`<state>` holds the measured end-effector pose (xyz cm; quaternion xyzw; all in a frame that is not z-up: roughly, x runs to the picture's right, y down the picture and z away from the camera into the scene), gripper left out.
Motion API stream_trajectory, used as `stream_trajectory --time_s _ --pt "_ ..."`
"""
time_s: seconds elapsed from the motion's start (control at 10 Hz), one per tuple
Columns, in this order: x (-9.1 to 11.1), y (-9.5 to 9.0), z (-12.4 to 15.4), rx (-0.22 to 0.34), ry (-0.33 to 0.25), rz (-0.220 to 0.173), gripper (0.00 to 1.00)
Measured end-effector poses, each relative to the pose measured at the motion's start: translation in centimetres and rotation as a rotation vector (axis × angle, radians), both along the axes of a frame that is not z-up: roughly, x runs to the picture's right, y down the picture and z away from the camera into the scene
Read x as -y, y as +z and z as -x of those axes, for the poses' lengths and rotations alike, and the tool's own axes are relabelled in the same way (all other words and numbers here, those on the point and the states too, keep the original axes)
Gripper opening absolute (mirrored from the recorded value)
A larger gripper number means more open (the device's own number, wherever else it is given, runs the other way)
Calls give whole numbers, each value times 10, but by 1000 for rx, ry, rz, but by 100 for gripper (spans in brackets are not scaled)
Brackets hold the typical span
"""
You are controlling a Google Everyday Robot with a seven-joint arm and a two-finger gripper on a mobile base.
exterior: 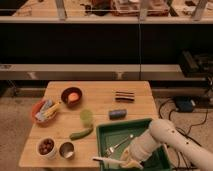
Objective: Wipe tray with brush
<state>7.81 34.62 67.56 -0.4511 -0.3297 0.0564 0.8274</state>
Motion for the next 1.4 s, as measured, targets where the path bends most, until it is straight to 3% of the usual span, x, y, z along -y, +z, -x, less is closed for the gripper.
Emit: stream_trajectory --time_s 0.3,0.5,0.8,1.2,1.4 --pt "9 6 34 80 -5 -3 0" --pt "19 14 41 98 -14 -19 0" --pt "52 36 39 92 -21 -64 0" --pt "72 58 4 28 -6 -94 0" --pt "80 64 -29 -23 20 -108 0"
